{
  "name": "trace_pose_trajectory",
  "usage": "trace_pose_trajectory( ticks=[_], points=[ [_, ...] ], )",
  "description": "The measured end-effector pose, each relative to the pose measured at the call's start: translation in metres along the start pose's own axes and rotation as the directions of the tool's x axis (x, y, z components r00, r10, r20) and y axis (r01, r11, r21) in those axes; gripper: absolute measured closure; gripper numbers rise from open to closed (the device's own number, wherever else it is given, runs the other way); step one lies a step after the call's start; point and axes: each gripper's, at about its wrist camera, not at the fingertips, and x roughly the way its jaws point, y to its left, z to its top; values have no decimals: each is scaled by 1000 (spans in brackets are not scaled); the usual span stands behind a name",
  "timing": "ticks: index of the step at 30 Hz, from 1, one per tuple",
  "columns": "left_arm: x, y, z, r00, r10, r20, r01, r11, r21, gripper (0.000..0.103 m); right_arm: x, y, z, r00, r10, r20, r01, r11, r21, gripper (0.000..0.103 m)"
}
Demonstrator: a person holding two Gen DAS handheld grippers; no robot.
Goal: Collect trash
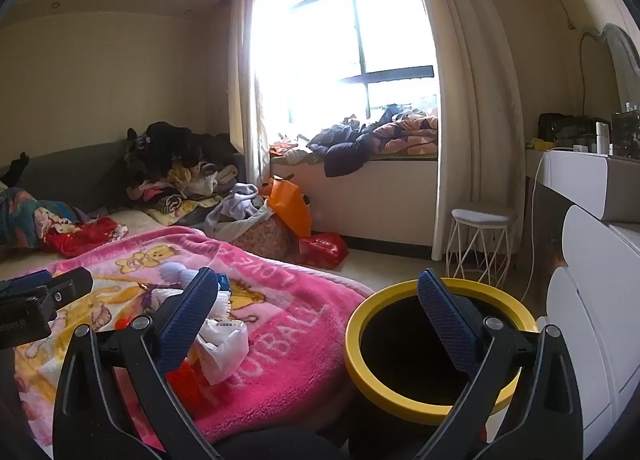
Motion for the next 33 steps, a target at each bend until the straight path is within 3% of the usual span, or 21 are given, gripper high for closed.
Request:
trace_pose_trajectory(
  ticks=[33],
  points=[
    [-5, 0, 1, 1000, -1, 4, 1, 1000, -7, 10, -6, 0, 4, 1000, 3, 19, -2, 1000, -7, 6]
  ],
)
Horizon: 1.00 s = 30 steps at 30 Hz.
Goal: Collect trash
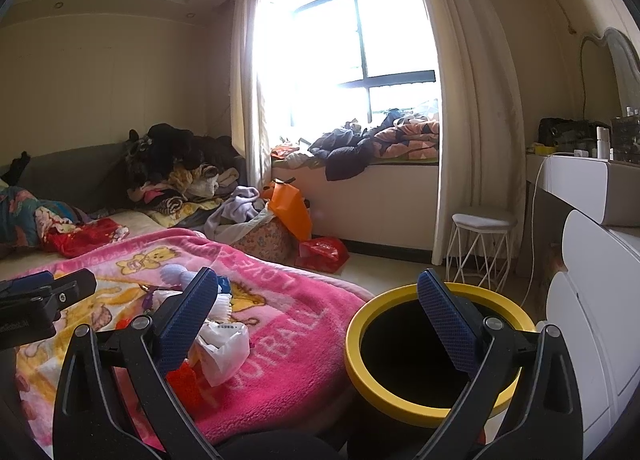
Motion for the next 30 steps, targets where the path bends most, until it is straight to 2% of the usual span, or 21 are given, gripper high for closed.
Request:
trace_pose_trajectory(
  ticks=[20, 25, 30],
  points=[
    [4, 7, -6, 1000, -3, -18, 3, 1000, -19, 10, 3, 3, -3, 1000, 19, -13, -19, 1000, -7, 6],
    [9, 16, -8, 999, 19, -28, -21, 999, -48, 10, 8, 9, -2, 996, 76, -44, -77, 997, -20, 6],
    [13, 29, -6, 998, 55, -33, -57, 996, -69, 10, 13, 30, -6, 983, 165, -81, -170, 983, -63, 6]
  ],
)
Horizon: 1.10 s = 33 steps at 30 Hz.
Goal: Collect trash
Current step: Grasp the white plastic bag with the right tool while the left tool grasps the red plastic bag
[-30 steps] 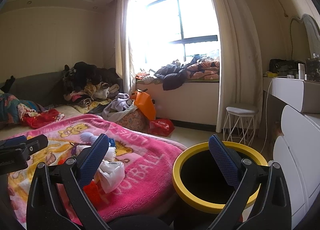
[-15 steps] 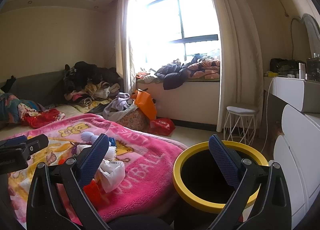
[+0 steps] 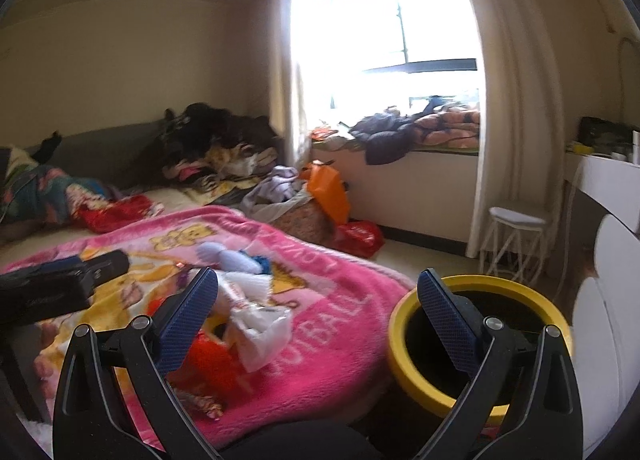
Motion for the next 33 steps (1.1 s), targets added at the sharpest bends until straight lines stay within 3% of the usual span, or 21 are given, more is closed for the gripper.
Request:
trace_pose_trajectory(
  ticks=[6, 18, 22, 26, 29, 33],
  points=[
    [5, 19, 4, 999, 35, -15, -35, 999, -39, 10, 9, 26, 1, 995, 97, -34, -99, 994, -53, 6],
    [32, 76, -1, 994, 75, -78, -84, 989, -122, 11, 42, 48, 12, 973, 204, -110, -212, 975, -64, 6],
    [50, 88, -7, 991, 48, -122, -65, 988, -140, 11, 69, 45, 14, 968, 196, -159, -208, 976, -68, 6],
    [68, 88, -9, 989, -43, -142, 19, 986, -166, 11, 95, 36, 11, 962, 172, -213, -185, 982, -44, 6],
    [83, 80, -12, 978, -129, -163, 100, 979, -176, 11, 120, 23, 3, 941, 157, -299, -167, 986, -8, 6],
    [102, 73, -22, 954, -194, -230, 141, 964, -226, 11, 139, 18, -10, 905, 165, -393, -166, 986, 30, 6]
  ],
)
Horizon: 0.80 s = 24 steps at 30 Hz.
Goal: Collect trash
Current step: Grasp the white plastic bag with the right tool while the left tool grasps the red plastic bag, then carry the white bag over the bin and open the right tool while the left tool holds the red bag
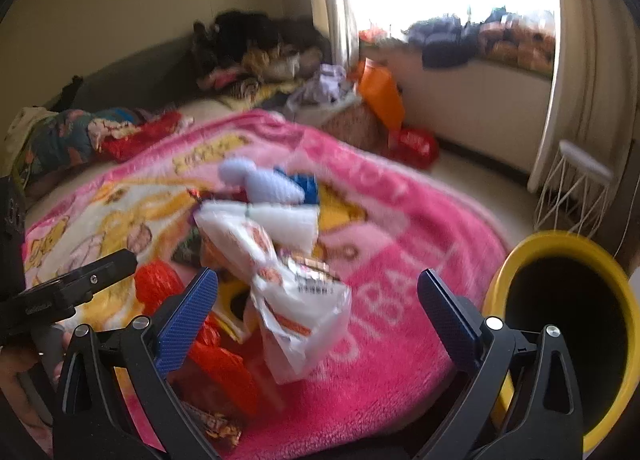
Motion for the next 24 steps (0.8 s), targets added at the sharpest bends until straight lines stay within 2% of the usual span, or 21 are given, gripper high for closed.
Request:
trace_pose_trajectory(
  ticks=[3, 9, 11, 12, 14, 15, 19, 20, 24],
  points=[
    [9, -2, -8, 999, -7, -31, 7, 1000, -12, 12, 14, 0, -5, 997, 0, -74, -1, 1000, -1, 6],
    [20, -3, -17, 996, -4, -95, 1, 1000, -22, 28, 38, 2, -5, 982, 12, -186, -14, 1000, -5, 9],
    [21, -3, -18, 994, -5, -107, 2, 1000, -23, 35, 43, 5, -5, 978, 16, -208, -20, 1000, -15, 27],
    [21, -3, -19, 994, -8, -109, 6, 1000, -22, 38, 45, 6, -6, 975, 15, -222, -20, 1000, -22, 30],
    [21, -5, -19, 993, -12, -116, 10, 1000, -17, 48, 49, 9, -6, 972, 17, -236, -25, 999, -31, 46],
    [21, -6, -18, 993, -15, -120, 14, 1000, -10, 51, 49, 11, -8, 971, 23, -239, -33, 999, -39, 48],
    [18, -13, -17, 993, -21, -118, 23, 1000, 21, 78, 42, 8, -7, 975, 41, -220, -49, 998, -31, 62],
    [16, -14, -17, 993, -21, -118, 24, 999, 27, 85, 40, 7, -7, 975, 52, -216, -58, 998, -22, 69],
    [7, -23, -13, 995, -27, -98, 33, 998, 57, 92, 30, 1, -8, 978, 83, -190, -82, 997, 17, 72]
  ],
)
